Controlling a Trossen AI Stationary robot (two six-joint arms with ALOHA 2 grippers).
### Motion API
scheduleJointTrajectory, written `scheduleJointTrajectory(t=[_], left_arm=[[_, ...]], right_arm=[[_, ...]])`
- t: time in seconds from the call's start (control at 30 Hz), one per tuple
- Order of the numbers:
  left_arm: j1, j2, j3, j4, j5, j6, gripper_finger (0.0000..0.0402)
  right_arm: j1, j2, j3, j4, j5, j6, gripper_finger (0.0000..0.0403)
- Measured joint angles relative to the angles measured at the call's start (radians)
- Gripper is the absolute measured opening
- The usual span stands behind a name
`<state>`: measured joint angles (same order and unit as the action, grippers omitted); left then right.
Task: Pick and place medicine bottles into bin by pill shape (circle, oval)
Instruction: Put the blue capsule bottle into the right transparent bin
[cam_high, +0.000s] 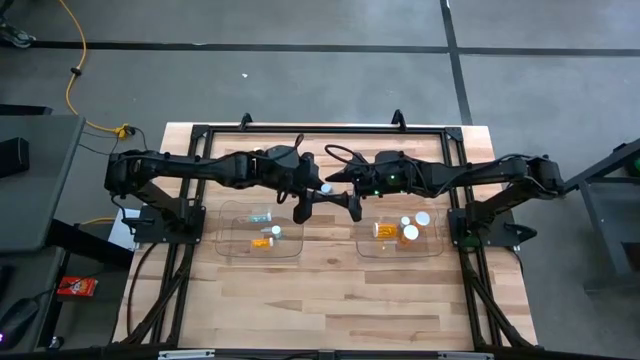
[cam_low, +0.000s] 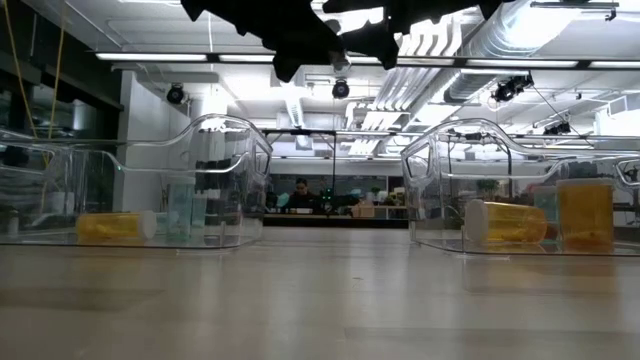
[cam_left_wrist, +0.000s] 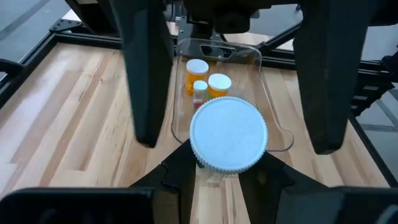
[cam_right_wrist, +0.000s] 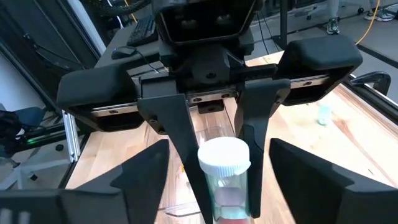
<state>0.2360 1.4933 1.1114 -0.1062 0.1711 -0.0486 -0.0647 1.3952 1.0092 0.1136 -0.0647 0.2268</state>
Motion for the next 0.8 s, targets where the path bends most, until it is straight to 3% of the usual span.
scheduleJointTrajectory(t=[0.43,0.8], left_arm=[[-0.003,0.0,0.0,0.0,0.0,-0.001,0.0093],[-0.003,-0.001,-0.001,0.0,0.002,-0.003,0.0093]], right_arm=[[0.0,0.0,0.0,-0.005,0.0,0.0,0.0161],[0.0,0.0,-0.001,-0.015,0.0,0.0,0.012]])
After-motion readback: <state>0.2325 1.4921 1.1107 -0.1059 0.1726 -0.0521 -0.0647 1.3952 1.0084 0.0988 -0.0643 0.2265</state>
